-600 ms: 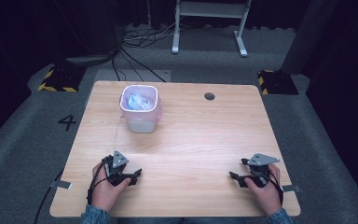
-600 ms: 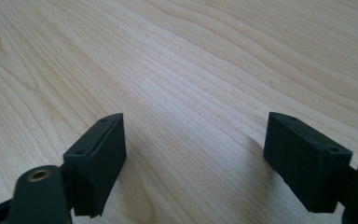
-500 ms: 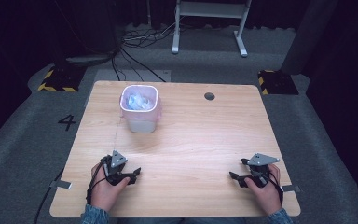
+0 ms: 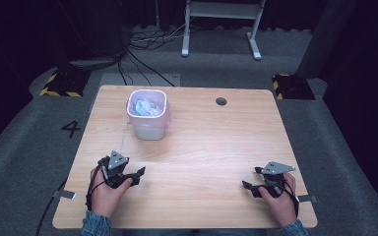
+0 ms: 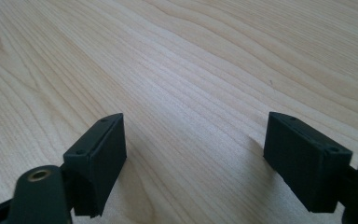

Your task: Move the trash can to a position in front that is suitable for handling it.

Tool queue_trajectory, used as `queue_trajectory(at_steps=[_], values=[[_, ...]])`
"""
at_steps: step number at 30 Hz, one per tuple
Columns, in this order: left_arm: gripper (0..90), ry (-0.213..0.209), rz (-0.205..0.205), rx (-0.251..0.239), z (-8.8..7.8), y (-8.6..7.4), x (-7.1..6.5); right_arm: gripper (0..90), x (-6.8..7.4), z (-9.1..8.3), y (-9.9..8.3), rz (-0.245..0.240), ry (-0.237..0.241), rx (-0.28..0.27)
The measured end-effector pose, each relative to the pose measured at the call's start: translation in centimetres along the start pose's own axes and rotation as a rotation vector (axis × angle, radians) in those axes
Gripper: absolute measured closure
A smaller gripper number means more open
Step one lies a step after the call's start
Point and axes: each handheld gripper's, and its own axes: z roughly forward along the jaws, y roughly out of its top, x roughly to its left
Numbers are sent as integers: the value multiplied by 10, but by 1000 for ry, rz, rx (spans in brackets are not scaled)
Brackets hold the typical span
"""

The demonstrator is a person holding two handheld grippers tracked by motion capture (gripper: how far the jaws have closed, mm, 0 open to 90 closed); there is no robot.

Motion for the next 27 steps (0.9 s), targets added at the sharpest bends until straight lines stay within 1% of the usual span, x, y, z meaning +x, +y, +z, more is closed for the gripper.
queue_trajectory(at_steps=[5, 11, 14, 20, 22, 25, 27], values=[[269, -1, 16, -33, -6, 13, 0, 210, 0, 0, 0, 0, 0, 0], [262, 0, 40, -49, -5, 27, 4, 209, 0, 0, 0, 0, 0, 0], [257, 0, 56, -63, -5, 37, 5, 208, 0, 0, 0, 0, -1, 0], [251, 6, 70, -87, -6, 58, 9, 207, 0, 0, 0, 0, -2, 0], [250, 13, 68, -98, -6, 65, 12, 208, 0, 0, 0, 0, -2, 0], [246, 17, 54, -121, -9, 74, 16, 208, 0, 0, 0, 0, -2, 1], [240, 16, 40, -145, -10, 79, 19, 208, 0, 0, 0, 0, -2, 0]])
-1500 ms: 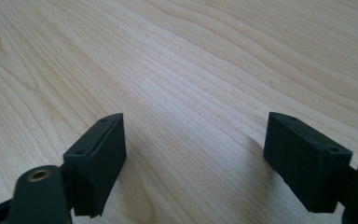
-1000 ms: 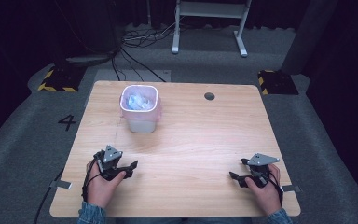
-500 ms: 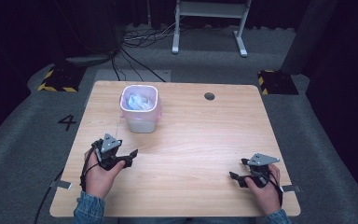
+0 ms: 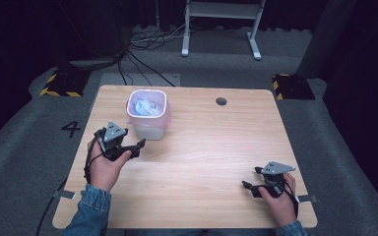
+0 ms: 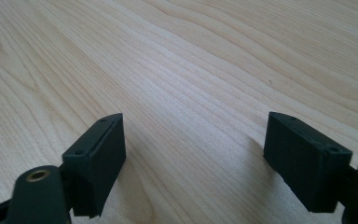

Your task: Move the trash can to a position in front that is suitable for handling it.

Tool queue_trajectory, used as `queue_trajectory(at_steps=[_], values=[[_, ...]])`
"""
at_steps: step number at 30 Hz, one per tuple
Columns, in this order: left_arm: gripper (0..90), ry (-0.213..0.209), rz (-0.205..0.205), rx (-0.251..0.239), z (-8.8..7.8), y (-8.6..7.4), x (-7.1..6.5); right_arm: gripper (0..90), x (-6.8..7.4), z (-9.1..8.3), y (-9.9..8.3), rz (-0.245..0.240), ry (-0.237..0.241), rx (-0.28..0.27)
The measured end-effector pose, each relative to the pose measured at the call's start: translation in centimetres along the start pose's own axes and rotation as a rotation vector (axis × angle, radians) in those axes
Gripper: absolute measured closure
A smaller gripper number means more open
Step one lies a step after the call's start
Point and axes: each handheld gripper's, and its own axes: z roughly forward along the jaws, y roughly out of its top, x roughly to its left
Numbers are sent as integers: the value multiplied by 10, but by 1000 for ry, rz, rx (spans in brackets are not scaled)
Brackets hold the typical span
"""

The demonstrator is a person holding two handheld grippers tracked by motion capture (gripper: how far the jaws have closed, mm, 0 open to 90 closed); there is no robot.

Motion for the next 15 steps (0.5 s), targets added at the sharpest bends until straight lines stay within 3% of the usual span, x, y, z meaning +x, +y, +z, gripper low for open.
queue_trajectory(at_steps=[8, 15], values=[[237, 11, -20, -49, -3, 19, 11, 206, 0, 0, 0, 0, -2, 0], [254, 4, 12, -63, -1, 34, 10, 206, 0, 0, 0, 0, -2, 0]])
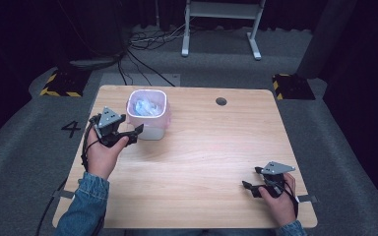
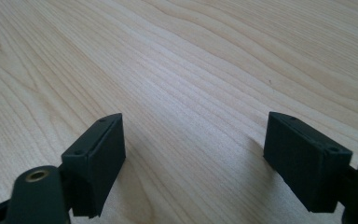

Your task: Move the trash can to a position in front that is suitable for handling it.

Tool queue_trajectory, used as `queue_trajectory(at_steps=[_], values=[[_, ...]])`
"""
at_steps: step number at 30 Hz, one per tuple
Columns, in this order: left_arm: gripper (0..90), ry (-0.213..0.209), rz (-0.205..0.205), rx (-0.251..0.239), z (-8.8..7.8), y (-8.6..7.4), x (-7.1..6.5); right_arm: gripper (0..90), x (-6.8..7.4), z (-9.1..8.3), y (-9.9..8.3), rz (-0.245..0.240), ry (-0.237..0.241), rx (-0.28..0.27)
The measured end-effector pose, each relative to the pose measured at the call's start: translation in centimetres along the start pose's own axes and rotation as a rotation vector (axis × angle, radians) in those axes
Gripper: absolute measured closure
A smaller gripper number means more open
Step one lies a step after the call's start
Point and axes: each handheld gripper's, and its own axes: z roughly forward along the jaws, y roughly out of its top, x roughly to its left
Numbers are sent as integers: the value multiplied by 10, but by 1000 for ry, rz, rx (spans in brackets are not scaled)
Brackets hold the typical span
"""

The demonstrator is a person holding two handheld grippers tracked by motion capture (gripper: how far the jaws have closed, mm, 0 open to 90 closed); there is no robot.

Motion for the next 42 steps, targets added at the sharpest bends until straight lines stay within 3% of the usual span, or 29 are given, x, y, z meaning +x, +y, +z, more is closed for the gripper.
queue_trajectory(at_steps=[8, 14, 19, 24, 27, 29, 33, 37, 42], values=[[276, -20, 48, -4, 12, 19, -10, 206, 0, 0, 0, 0, 0, 0], [282, -49, 83, -7, 31, 31, -30, 206, 0, 0, 0, 0, 0, 0], [291, -74, 83, -5, 47, 38, -45, 206, 0, 0, 0, 0, 0, 0], [310, -73, 91, 11, 60, 38, -49, 206, 0, 0, 0, 0, 0, 0], [366, -80, 96, 32, 68, 32, -49, 207, 0, 0, 0, -1, 0, 0], [450, -84, 102, 43, 73, 29, -49, 206, 0, 0, 0, 0, 1, 0], [558, -56, 148, 44, 80, 27, -46, 207, 0, 0, 0, -1, 1, 0], [638, -78, 137, 38, 81, 28, -43, 207, 0, 0, 0, 0, 1, 0], [739, -75, 155, 46, 80, 30, -42, 207, 0, 0, 0, 0, 1, 0]])
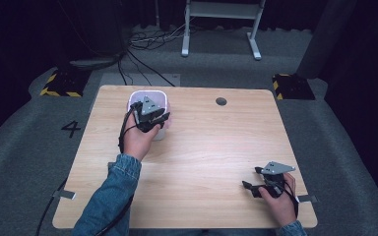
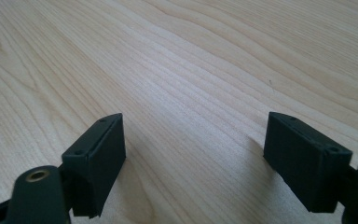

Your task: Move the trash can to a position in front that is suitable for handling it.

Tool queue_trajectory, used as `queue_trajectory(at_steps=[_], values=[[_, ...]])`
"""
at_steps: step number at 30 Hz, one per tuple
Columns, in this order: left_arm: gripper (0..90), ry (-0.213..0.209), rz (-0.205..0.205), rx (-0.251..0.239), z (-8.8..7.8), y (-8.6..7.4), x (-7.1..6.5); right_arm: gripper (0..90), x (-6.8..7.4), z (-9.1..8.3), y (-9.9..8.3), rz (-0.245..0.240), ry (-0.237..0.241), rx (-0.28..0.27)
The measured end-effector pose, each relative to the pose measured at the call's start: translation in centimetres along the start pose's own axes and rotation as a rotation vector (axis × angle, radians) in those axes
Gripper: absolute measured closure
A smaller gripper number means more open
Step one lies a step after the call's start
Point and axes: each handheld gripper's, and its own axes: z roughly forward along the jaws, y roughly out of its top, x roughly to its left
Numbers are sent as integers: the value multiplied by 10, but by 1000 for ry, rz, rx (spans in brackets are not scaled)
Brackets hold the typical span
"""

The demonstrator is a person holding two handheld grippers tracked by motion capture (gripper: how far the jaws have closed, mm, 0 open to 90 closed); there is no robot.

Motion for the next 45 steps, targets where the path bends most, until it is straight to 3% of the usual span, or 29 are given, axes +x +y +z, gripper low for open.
queue_trajectory(at_steps=[5, 17, 24, 27, 30, 34, 36, 37, 38, 39, 40, 45], values=[[803, -49, 7, -12, -1, -2, -2, 207, 0, 0, 0, 0, 0, 0], [832, -104, -3, -45, -15, -6, -21, 207, 0, 0, 0, 0, 0, 0], [835, -141, 26, -38, -28, -5, -46, 207, 0, 0, 0, -1, 1, 0], [822, -210, 0, -43, -34, -5, -63, 207, 0, 0, 0, -1, 1, 0], [810, -232, 1, -40, -37, -4, -70, 207, 0, 0, 0, -1, 1, 0], [781, -272, 29, -26, -42, -1, -92, 206, 0, 0, 0, -2, 2, 0], [725, -323, 26, -22, -42, 0, -103, 206, 0, 0, 0, -2, 2, 0], [685, -329, 32, -24, -42, 0, -106, 206, 0, 0, 0, -3, 2, 0], [605, -324, 41, -32, -43, 1, -110, 206, 0, 0, 0, -2, 2, 0], [605, -312, 43, -41, -44, 2, -111, 206, 0, 0, 0, -2, 2, 0], [512, -284, 38, -69, -48, 4, -110, 206, 0, 0, 0, -3, 2, 0], [392, -157, -6, -118, -60, 8, -78, 206, 0, 0, 0, -2, 2, 0]])
